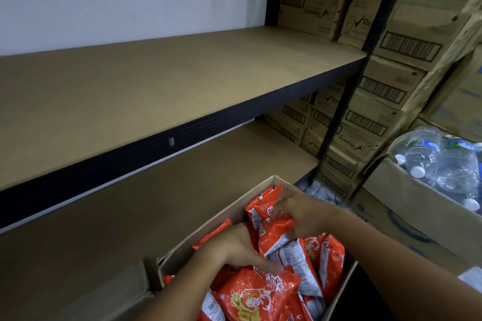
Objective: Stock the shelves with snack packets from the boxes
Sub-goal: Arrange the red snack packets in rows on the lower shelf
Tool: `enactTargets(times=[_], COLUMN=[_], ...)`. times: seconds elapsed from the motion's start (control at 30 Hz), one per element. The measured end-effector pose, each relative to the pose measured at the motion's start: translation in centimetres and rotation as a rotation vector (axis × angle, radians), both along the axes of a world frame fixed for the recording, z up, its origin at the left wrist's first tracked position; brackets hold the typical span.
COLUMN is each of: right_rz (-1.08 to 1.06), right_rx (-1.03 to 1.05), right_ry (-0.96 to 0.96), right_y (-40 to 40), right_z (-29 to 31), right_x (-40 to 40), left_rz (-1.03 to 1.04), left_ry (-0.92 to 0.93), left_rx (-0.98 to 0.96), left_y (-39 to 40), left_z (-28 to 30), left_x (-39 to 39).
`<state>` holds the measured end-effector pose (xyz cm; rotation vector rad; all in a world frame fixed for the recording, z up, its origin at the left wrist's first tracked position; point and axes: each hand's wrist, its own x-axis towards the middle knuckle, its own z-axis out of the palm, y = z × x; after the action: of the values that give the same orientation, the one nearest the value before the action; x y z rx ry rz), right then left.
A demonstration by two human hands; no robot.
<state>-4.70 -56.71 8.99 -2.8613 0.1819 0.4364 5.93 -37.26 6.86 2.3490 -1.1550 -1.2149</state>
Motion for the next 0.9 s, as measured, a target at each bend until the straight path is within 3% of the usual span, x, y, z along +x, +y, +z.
enactTargets(times=[0.2,0.53,0.7,0.9], right_rz=[-0.003,0.065,-0.096,-0.151], right_rx=[-0.007,-0.045,0.118,0.129], right_ry=[0.018,-0.114,-0.373,-0.829], right_y=[-0.3,0.0,0.8,3.9], right_z=[-1.1,-0.4,2.4,8.9], right_x=[0.5,0.5,-1.5,-3.2], left_rz=[-0.150,0.147,0.344,0.424], left_ry=[0.042,0.218,0.282,0.059], left_rx=[0.106,-0.168,-0.489,-0.783], left_y=[0.5,2.7,4.5,7.5], left_z=[0.3,-1.4,2.1,10.1], left_x=[1.1,2.7,2.6,1.2])
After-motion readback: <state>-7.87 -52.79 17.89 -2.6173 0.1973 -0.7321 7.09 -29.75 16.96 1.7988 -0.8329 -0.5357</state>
